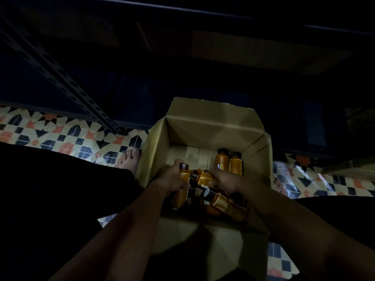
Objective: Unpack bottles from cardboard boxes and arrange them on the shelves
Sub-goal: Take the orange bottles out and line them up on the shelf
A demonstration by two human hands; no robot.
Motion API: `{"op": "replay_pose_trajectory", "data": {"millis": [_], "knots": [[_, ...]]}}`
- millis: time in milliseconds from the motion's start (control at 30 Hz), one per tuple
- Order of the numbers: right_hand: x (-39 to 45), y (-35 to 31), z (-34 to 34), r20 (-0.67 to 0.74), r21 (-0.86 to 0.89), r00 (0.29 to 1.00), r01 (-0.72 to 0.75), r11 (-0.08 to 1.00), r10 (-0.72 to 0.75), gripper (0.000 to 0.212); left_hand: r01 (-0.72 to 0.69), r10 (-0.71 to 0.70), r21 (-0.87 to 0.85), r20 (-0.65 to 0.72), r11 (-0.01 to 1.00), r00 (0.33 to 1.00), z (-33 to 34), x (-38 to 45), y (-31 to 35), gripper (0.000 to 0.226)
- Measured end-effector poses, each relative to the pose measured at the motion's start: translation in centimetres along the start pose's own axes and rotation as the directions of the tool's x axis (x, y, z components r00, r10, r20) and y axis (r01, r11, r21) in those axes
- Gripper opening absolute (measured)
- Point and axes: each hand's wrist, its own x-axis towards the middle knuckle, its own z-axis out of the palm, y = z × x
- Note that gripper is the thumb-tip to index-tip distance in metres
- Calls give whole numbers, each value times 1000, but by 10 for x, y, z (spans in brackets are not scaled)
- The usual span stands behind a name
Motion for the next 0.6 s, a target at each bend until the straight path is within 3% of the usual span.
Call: {"op": "replay_pose_trajectory", "data": {"millis": [167, 333, 500, 567, 600], "knots": [[-15, 7, -11, -83, 315, 996, 7, 949, 20, 55, -91, 77, -136, -102, 986, 992, -2, -5, 9, 105], [-27, -3, -15, -179, 628, 983, 81, 774, 42, 52, -203, 164, -461, -123, 864, 979, -13, -15, 19, 112], [-43, -23, -13, -268, 877, 963, 229, 423, 33, 37, -314, 243, -522, -201, 793, 949, -19, -30, 37, 100], [-50, -37, -12, -272, 890, 962, 246, 384, 13, 55, -373, 280, -507, -253, 777, 926, -21, -34, 44, 91], [-55, -43, -13, -293, 861, 956, 261, 436, 6, 61, -409, 307, -494, -277, 767, 910, -23, -37, 48, 87]]}}
